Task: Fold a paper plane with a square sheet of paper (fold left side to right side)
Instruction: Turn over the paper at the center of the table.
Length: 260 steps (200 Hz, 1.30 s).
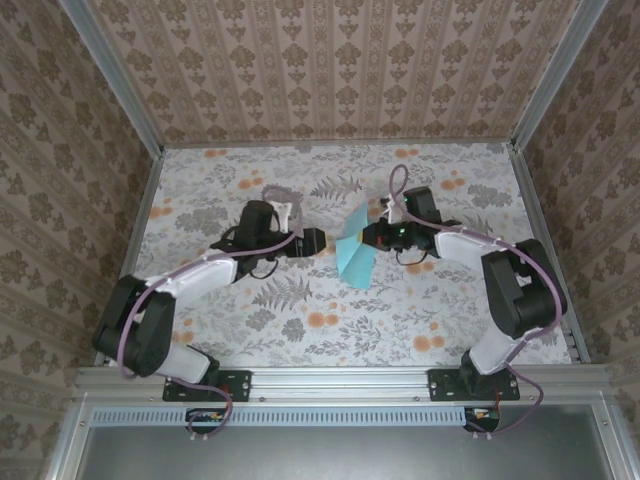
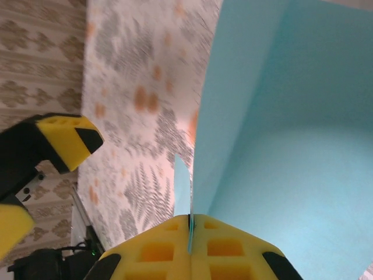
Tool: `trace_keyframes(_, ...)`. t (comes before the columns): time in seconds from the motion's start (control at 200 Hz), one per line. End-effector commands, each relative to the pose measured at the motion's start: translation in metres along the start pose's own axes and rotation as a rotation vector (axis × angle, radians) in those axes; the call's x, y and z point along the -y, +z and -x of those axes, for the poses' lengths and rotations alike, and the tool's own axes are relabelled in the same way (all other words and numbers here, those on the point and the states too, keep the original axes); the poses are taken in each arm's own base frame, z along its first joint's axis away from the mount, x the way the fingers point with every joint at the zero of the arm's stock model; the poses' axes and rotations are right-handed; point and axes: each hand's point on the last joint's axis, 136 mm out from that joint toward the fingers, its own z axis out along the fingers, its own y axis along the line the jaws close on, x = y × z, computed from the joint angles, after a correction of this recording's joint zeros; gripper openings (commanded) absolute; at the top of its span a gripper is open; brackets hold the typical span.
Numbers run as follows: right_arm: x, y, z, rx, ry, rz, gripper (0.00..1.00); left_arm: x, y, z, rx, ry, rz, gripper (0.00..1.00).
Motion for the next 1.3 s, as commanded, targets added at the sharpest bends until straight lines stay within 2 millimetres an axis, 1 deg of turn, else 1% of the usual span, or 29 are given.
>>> trace_keyframes(0.0,-0.056,-0.034,0.040,0.126,-0.181,0.163,0.03,0.022,-0.029,0.030,0.111,-0.022,-0.106,1.00)
trace_keyframes(0.045,-0.069,-0.045,0.048,0.158,-0.214,0.201,0.04,0.035,-0.038,0.037,0.135,-0.017,-0.157,1.00)
trace_keyframes(0.06,-0.073,-0.048,0.051,0.167,-0.227,0.212,0.04,0.032,-0.044,0.045,0.159,-0.027,-0.159,1.00)
trace_keyframes(0.13,-0.094,-0.063,0.060,0.198,-0.281,0.263,0.04,0.047,-0.058,0.060,0.201,-0.018,-0.224,1.00)
trace_keyframes(0.18,-0.110,-0.072,0.064,0.209,-0.317,0.303,0.04,0.067,-0.066,0.066,0.199,0.006,-0.309,1.00)
trace_keyframes(0.295,-0.148,-0.091,0.073,0.230,-0.390,0.404,0.04,0.103,-0.077,0.080,0.203,0.044,-0.453,1.00)
trace_keyframes(0.355,-0.166,-0.101,0.076,0.239,-0.420,0.446,0.04,0.114,-0.078,0.085,0.199,0.059,-0.491,1.00)
trace_keyframes(0.425,-0.181,-0.109,0.078,0.249,-0.445,0.473,0.05,0.128,-0.079,0.088,0.191,0.087,-0.527,1.00)
trace_keyframes(0.495,-0.195,-0.114,0.078,0.253,-0.470,0.496,0.05,0.132,-0.078,0.093,0.190,0.104,-0.540,1.00)
trace_keyframes(0.505,-0.196,-0.114,0.077,0.252,-0.472,0.499,0.05,0.140,-0.076,0.088,0.173,0.112,-0.557,1.00)
trace_keyframes(0.515,-0.199,-0.115,0.077,0.253,-0.476,0.503,0.05,0.143,-0.075,0.087,0.166,0.114,-0.562,1.00)
trace_keyframes(0.63,-0.215,-0.118,0.074,0.246,-0.498,0.543,0.05,0.155,-0.071,0.087,0.149,0.131,-0.598,1.00)
trace_keyframes(0.68,-0.219,-0.118,0.073,0.245,-0.499,0.557,0.05,0.159,-0.070,0.088,0.148,0.136,-0.608,1.00)
trace_keyframes(0.79,-0.227,-0.121,0.070,0.246,-0.503,0.583,0.05,0.161,-0.069,0.090,0.150,0.136,-0.613,0.98)
trace_keyframes(0.895,-0.228,-0.119,0.067,0.237,-0.494,0.591,0.05,0.165,-0.071,0.092,0.162,0.138,-0.640,0.92)
trace_keyframes(0.97,-0.224,-0.117,0.067,0.235,-0.482,0.587,0.05,0.168,-0.075,0.095,0.180,0.142,-0.664,0.84)
trace_keyframes(1.03,-0.222,-0.116,0.065,0.232,-0.474,0.583,0.05,0.170,-0.077,0.096,0.191,0.144,-0.673,0.75)
trace_keyframes(1.06,-0.221,-0.115,0.065,0.229,-0.471,0.583,0.05,0.171,-0.078,0.097,0.193,0.147,-0.677,0.72)
trace_keyframes(1.205,-0.215,-0.111,0.063,0.229,-0.454,0.569,0.06,0.172,-0.081,0.097,0.204,0.147,-0.678,0.51)
trace_keyframes(1.295,-0.209,-0.108,0.062,0.228,-0.442,0.559,0.06,0.171,-0.083,0.097,0.214,0.148,-0.671,0.41)
